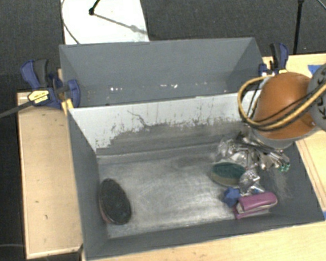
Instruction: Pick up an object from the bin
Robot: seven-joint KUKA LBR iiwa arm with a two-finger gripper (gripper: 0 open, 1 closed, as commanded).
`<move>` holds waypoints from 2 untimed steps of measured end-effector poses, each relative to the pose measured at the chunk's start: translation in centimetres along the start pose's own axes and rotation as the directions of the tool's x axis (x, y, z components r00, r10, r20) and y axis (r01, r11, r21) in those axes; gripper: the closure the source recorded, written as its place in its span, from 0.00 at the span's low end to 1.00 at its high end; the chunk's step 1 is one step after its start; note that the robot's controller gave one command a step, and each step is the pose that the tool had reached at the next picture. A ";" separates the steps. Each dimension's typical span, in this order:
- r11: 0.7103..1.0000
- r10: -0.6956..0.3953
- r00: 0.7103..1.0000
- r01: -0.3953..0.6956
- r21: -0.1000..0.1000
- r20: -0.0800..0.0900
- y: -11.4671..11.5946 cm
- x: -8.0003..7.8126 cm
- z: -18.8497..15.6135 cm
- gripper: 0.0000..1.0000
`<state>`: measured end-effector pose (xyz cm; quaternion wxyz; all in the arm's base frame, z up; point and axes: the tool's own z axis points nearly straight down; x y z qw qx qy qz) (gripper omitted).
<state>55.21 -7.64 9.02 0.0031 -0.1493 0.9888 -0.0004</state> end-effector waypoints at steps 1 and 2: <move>0.997 -0.074 0.997 0.073 -0.013 -0.016 -2.1 -3.5 1.5 0.00; 0.998 -0.069 0.997 0.069 -0.013 -0.019 -2.1 -3.3 1.5 1.00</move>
Offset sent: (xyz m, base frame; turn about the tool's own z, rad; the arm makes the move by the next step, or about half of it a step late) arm 0.0383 -0.0134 -0.0202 -0.0760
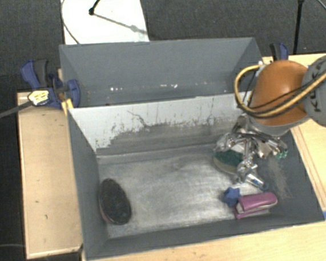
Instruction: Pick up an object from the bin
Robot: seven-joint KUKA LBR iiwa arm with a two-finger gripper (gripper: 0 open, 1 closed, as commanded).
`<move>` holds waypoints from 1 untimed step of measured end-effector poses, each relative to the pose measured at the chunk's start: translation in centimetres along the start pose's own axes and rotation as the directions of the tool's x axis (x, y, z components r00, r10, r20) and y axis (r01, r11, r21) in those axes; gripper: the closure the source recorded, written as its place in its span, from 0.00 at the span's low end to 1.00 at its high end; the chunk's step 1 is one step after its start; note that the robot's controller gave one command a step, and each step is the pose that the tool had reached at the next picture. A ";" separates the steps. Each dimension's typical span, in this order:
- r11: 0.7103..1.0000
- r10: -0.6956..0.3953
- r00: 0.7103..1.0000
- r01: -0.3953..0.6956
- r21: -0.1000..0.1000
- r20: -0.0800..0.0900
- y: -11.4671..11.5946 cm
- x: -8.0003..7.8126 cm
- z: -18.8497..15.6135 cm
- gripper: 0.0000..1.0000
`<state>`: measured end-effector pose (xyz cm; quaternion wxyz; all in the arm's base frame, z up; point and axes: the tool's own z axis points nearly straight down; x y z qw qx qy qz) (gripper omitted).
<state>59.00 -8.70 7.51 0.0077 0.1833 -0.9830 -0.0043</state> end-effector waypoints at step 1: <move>1.000 0.000 1.000 0.000 0.007 0.014 0.2 0.0 -1.3 1.00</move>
Offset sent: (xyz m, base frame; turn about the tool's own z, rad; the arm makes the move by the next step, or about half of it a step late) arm -0.0001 0.0000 0.0125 0.0001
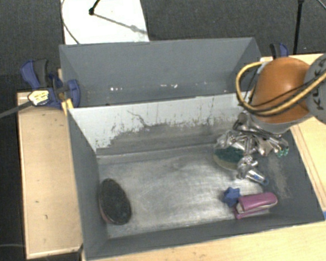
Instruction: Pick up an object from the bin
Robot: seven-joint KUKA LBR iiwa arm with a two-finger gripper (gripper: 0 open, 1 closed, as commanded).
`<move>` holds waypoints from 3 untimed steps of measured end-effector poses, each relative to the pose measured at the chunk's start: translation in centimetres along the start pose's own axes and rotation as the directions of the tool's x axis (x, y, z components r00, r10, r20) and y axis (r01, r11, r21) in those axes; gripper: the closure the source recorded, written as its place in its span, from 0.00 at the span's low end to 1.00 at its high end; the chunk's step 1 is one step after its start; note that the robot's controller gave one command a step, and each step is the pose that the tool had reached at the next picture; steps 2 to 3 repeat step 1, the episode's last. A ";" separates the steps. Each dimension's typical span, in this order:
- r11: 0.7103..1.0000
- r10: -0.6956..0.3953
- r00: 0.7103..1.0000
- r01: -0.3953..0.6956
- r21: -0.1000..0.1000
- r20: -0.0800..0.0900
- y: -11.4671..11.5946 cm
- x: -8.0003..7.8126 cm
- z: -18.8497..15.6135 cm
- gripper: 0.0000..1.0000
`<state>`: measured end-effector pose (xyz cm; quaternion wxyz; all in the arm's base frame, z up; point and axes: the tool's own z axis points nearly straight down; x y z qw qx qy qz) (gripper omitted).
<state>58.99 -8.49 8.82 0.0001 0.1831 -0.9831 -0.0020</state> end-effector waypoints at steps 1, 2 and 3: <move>1.000 0.006 1.000 -0.006 0.008 0.009 -0.1 -0.2 -7.4 1.00; 1.000 0.006 1.000 -0.006 0.008 0.009 -0.1 -0.2 -7.4 1.00; 1.000 0.006 1.000 -0.006 0.008 0.009 -0.1 -0.2 -7.4 1.00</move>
Offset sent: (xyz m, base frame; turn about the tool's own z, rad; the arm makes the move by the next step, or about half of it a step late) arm 0.0000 -0.0002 0.0685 0.0000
